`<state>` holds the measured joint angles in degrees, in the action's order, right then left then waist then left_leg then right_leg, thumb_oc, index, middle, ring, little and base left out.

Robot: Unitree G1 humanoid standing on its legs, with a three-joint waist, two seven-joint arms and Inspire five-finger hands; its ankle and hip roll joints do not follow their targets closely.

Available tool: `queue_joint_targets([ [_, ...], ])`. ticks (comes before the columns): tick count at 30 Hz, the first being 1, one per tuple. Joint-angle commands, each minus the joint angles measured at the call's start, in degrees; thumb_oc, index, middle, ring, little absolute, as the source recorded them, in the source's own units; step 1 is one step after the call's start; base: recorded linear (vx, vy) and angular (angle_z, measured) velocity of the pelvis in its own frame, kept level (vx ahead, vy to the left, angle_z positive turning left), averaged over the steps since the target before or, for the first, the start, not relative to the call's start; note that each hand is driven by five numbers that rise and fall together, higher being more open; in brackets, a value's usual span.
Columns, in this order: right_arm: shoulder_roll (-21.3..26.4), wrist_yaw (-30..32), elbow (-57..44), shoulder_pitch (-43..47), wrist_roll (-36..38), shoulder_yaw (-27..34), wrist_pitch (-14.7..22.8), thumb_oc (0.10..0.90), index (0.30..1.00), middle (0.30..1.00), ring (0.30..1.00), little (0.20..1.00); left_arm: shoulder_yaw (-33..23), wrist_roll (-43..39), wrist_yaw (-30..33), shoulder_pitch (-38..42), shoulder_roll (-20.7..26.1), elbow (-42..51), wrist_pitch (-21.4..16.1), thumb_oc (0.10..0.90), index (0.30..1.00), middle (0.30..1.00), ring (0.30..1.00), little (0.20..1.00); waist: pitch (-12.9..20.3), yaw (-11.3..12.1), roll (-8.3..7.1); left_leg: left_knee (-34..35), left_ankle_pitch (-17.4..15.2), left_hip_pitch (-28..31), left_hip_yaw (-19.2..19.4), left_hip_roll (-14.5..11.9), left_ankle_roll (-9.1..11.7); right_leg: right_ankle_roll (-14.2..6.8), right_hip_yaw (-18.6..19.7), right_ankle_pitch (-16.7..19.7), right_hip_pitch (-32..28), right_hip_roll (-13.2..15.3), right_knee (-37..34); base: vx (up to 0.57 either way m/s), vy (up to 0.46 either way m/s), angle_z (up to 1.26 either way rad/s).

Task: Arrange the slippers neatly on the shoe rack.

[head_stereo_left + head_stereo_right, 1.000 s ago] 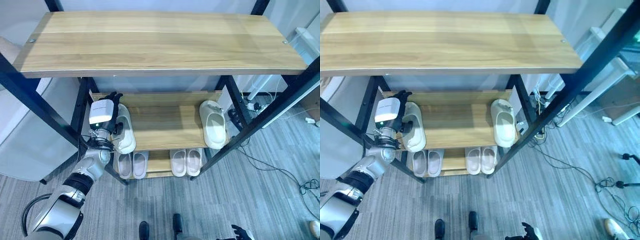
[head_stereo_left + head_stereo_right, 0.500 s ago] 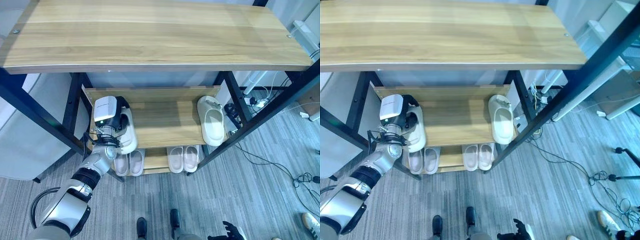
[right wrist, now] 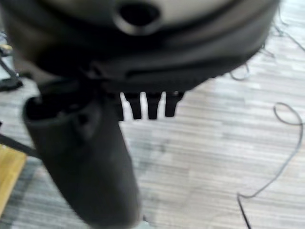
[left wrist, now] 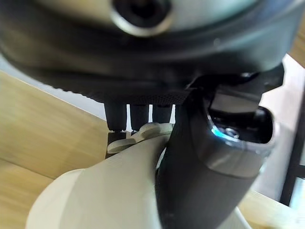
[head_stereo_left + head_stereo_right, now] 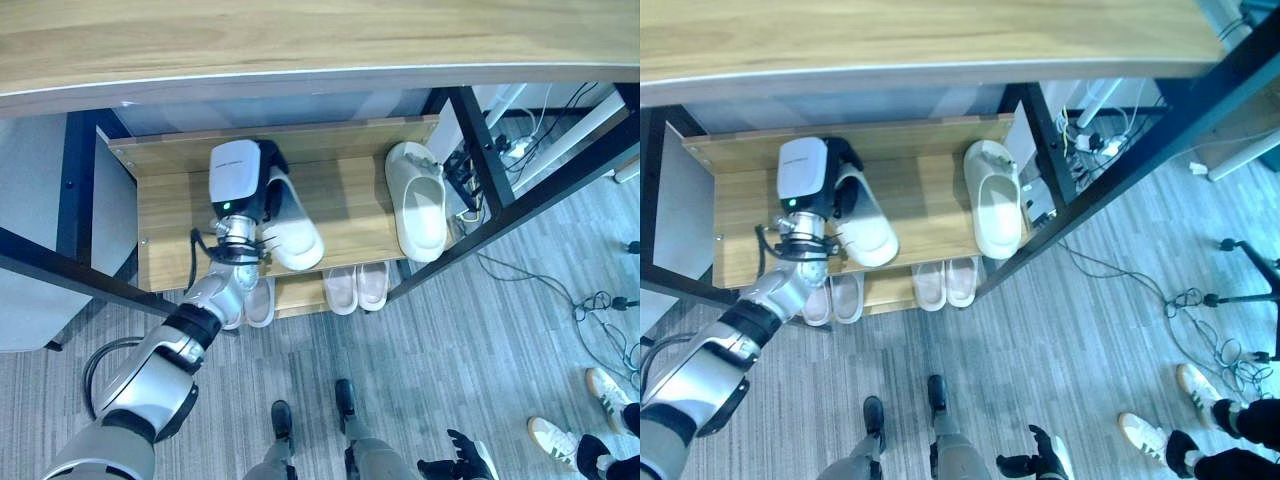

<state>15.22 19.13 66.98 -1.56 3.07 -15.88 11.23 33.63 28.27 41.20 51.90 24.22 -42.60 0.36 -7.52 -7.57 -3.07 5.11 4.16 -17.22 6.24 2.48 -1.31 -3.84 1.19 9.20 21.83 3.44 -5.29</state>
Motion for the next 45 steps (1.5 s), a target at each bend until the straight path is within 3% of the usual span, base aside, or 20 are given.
queue_joint_targets([
  [1,6.12,3.25,-1.29,1.22,0.45,0.14,0.83,0.800,0.900,0.900,0.900,0.900,1.59,1.45,0.37,10.73,-3.67,-2.15,-3.15,0.400,0.300,0.300,0.300,0.300,-0.59,-1.98,2.54,-0.11,-2.16,-1.47,-1.78,-1.02,2.95,-5.46,0.73,-2.67,-0.81,1.33,1.11,0.02,-0.017,-0.10],
  [9,5.49,4.08,-3.01,1.71,1.33,0.40,1.92,0.800,0.900,0.900,0.900,0.900,1.87,2.20,1.10,10.06,-7.70,3.63,-4.77,0.400,0.300,0.300,0.300,0.300,-2.37,-2.37,3.37,-0.11,-2.34,-1.70,-1.45,-0.94,2.91,-5.36,1.15,-2.73,-0.10,1.40,1.18,0.01,-0.006,-0.04],
  [11,5.41,4.63,-4.23,1.94,1.54,0.75,2.38,0.800,0.900,0.900,0.900,0.900,1.79,2.64,1.25,6.62,-9.83,7.87,-6.23,0.400,0.300,0.300,0.300,0.300,-3.40,-2.17,4.02,-0.11,-2.33,-1.41,-1.47,-0.78,2.89,-5.24,1.01,-2.95,-0.20,1.48,1.28,0.00,0.000,-0.02],
  [17,5.41,5.09,-4.19,3.58,2.58,1.67,2.72,0.800,0.900,0.900,0.900,0.900,3.78,5.53,-1.29,2.74,-9.75,12.18,-7.62,0.400,0.300,0.300,0.300,0.300,-4.05,-1.49,4.63,-0.11,-2.39,-1.21,-1.56,-0.56,2.89,-5.01,0.79,-3.34,-0.18,1.63,1.75,0.00,-0.007,-0.02],
  [26,5.78,5.48,-3.13,5.12,2.30,0.69,2.61,0.800,0.900,0.900,0.900,0.900,5.91,6.71,-1.10,7.50,-12.66,5.84,-6.52,0.400,0.300,0.300,0.300,0.300,-3.78,-1.96,4.93,-0.11,-2.47,-1.80,-1.53,-0.51,3.07,-5.02,0.63,-2.89,0.54,1.88,1.39,0.00,0.000,0.00],
  [37,6.54,5.84,-1.63,3.96,1.67,0.66,2.96,0.800,0.900,0.900,0.900,0.900,5.80,8.21,2.37,11.95,-9.72,-2.12,-2.93,0.400,0.300,0.300,0.300,0.300,-1.64,-2.41,4.89,-0.11,-2.46,-2.91,-1.47,-0.73,3.20,-5.24,0.67,-2.49,1.62,1.78,1.02,0.00,0.000,0.00],
  [45,5.72,5.99,-1.69,2.38,1.31,0.99,3.13,0.800,0.900,0.900,0.900,0.900,2.79,8.27,4.66,9.36,-5.93,2.47,-2.55,0.400,0.300,0.300,0.300,0.300,-0.71,-1.97,4.76,-0.11,-2.73,-2.42,-1.73,-0.97,3.19,-5.13,0.45,-2.89,0.97,1.62,0.94,0.00,-0.002,0.00],
])
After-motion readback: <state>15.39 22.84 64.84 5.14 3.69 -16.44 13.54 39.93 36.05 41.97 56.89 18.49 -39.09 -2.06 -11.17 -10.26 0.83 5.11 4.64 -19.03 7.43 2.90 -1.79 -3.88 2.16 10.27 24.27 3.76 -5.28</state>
